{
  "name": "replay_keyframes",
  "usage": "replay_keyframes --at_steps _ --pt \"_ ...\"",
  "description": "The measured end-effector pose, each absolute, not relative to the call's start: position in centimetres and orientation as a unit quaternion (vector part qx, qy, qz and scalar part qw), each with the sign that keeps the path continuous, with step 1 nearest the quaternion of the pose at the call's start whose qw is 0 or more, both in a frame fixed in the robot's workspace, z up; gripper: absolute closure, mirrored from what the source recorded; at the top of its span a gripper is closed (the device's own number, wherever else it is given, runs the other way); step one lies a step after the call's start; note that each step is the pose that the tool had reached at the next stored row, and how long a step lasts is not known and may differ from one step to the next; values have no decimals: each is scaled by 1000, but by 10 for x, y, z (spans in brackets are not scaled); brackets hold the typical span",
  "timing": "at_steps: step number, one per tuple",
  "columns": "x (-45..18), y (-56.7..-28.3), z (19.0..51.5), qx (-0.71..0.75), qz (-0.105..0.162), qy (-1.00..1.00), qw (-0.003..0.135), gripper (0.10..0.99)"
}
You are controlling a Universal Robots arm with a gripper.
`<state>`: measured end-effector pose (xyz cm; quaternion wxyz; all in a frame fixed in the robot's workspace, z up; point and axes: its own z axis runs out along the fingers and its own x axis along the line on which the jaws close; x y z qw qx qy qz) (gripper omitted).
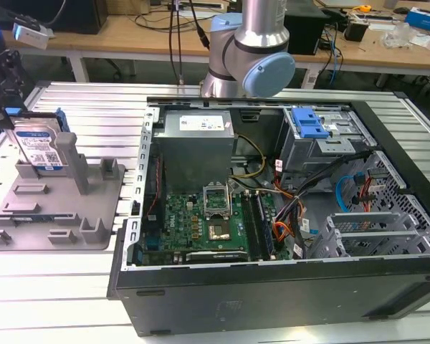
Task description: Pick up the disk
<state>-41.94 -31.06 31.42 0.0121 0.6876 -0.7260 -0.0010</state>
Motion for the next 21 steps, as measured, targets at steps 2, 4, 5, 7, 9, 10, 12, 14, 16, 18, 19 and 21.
replay_keyframes --at_steps 2,4,5,7,9,10,12,14,16,18,19,21 --pt "-419 -311 313 688 -1 -726 12 545" --pt "-419 -311 312 688 -1 -726 12 545" --pt "-419 -311 311 688 -1 -726 12 545" --pt "-419 -311 309 688 -1 -726 12 545" --pt "-419 -311 308 688 -1 -726 12 545" --pt "-419 -311 307 688 -1 -726 12 545" --pt "-419 -311 305 688 -1 -726 12 545" --pt "-419 -311 304 688 -1 -726 12 545" --pt "-419 -311 303 688 -1 -726 12 624" --pt "-419 -311 302 688 -1 -726 12 694" --pt "-419 -311 302 688 -1 -726 12 694" --pt "-419 -311 301 688 -1 -726 12 694"
